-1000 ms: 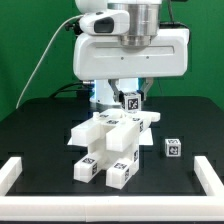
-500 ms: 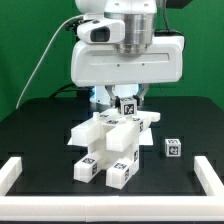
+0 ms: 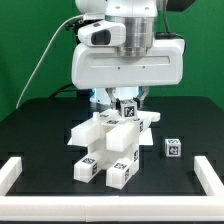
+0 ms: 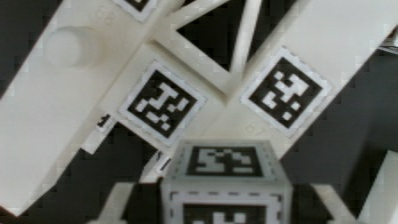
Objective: Assemble chair
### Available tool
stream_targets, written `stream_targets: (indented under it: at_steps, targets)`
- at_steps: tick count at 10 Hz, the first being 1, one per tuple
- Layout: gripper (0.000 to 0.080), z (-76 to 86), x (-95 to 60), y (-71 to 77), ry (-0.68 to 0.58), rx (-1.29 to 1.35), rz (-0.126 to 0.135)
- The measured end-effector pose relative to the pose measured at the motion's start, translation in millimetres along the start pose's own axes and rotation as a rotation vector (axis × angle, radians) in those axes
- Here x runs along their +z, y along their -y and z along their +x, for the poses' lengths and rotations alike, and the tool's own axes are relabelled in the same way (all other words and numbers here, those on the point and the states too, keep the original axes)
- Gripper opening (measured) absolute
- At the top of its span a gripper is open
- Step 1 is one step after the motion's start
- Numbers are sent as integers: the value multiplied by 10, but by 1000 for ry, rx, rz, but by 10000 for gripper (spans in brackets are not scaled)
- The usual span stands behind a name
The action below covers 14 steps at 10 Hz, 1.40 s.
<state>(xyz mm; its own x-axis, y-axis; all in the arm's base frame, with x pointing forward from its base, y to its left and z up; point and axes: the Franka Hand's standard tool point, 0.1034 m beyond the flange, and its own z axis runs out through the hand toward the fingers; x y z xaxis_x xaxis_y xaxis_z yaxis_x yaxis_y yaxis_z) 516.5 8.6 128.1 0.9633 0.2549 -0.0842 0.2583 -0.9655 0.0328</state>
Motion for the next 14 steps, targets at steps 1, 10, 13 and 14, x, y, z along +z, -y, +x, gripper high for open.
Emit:
stream_targets:
  at_steps: [1,10,13,14]
  targets:
    - [284,2,1,11,0,0,0]
    - [284,-20,92,14,10,0,-5]
    - [390,-21,94,16,10,0,-5]
    - [528,-21,94,16,10,0,-5]
